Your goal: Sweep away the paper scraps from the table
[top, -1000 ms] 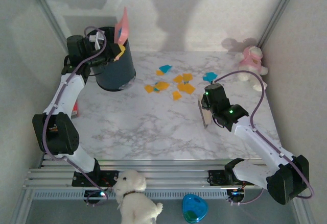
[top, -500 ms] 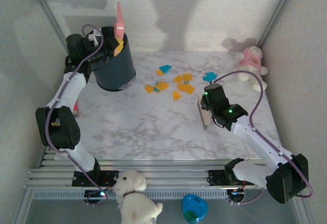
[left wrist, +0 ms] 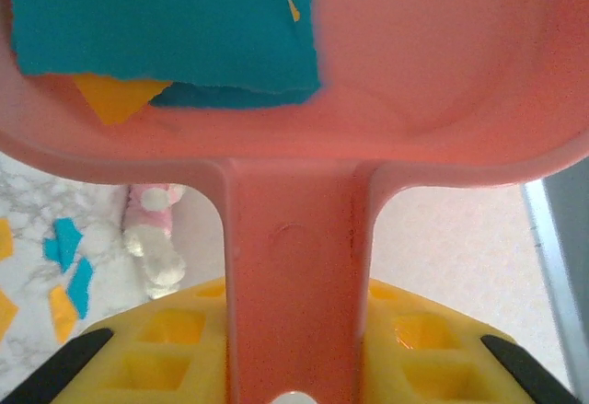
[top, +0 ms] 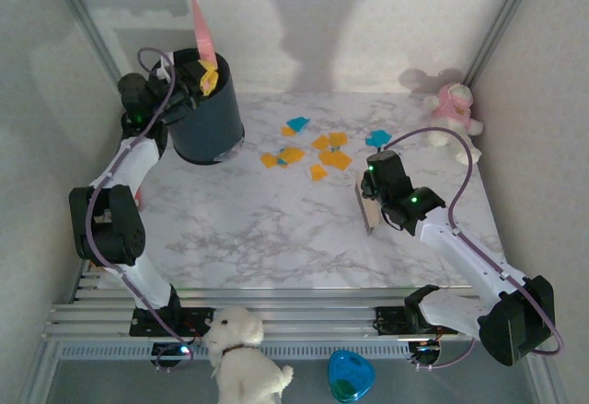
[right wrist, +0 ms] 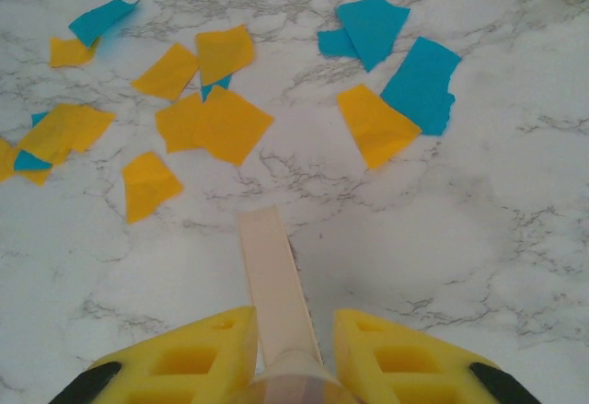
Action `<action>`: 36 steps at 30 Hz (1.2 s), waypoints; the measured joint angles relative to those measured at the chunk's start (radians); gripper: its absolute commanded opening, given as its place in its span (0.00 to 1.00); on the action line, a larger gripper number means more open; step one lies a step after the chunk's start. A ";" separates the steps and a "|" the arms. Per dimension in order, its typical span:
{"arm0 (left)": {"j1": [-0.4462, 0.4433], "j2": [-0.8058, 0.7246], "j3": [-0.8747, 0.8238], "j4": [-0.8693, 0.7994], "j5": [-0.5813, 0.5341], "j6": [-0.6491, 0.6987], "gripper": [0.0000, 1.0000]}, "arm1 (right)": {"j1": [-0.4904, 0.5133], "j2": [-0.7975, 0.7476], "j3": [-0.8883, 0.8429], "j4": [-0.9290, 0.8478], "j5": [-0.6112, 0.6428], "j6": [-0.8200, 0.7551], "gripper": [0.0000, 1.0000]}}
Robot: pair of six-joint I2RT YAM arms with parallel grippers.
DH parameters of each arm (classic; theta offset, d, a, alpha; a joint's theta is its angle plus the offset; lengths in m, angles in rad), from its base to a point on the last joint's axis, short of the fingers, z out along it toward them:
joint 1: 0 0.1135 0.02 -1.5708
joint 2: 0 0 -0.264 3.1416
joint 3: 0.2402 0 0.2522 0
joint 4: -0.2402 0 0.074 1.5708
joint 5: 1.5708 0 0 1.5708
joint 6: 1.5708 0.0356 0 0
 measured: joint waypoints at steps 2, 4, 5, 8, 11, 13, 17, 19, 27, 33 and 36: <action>0.000 0.000 -0.022 0.050 -0.019 -0.050 0.00 | -0.002 0.000 0.000 0.000 0.000 0.000 0.00; 0.001 0.000 -0.047 0.105 -0.039 -0.104 0.00 | -0.003 0.000 0.000 0.000 0.000 0.000 0.00; 0.001 0.000 -0.057 0.129 -0.047 -0.127 0.00 | -0.003 0.000 0.000 0.000 0.000 0.000 0.00; 0.001 0.002 -0.083 0.199 -0.066 -0.192 0.00 | -0.002 0.000 0.000 0.000 0.000 0.000 0.00; 0.001 0.011 -0.098 0.268 -0.082 -0.255 0.00 | -0.003 0.000 0.000 0.000 0.000 0.000 0.00; 0.001 0.012 -0.116 0.315 -0.093 -0.299 0.00 | -0.003 0.001 0.000 0.000 0.000 0.000 0.00; 0.001 0.013 -0.138 0.382 -0.109 -0.366 0.00 | -0.003 0.004 0.000 0.000 -0.001 0.000 0.00; 0.001 0.018 -0.144 0.417 -0.117 -0.395 0.00 | -0.003 0.005 0.000 0.000 -0.001 0.000 0.00; 0.001 0.035 -0.153 0.475 -0.127 -0.448 0.00 | -0.003 0.005 0.000 0.000 -0.001 0.000 0.00; 0.000 0.031 -0.137 0.348 -0.115 -0.321 0.00 | -0.003 0.005 0.000 0.000 -0.001 0.000 0.00; 0.000 0.014 -0.068 0.074 -0.108 -0.106 0.00 | -0.003 0.004 0.000 0.000 -0.001 0.000 0.00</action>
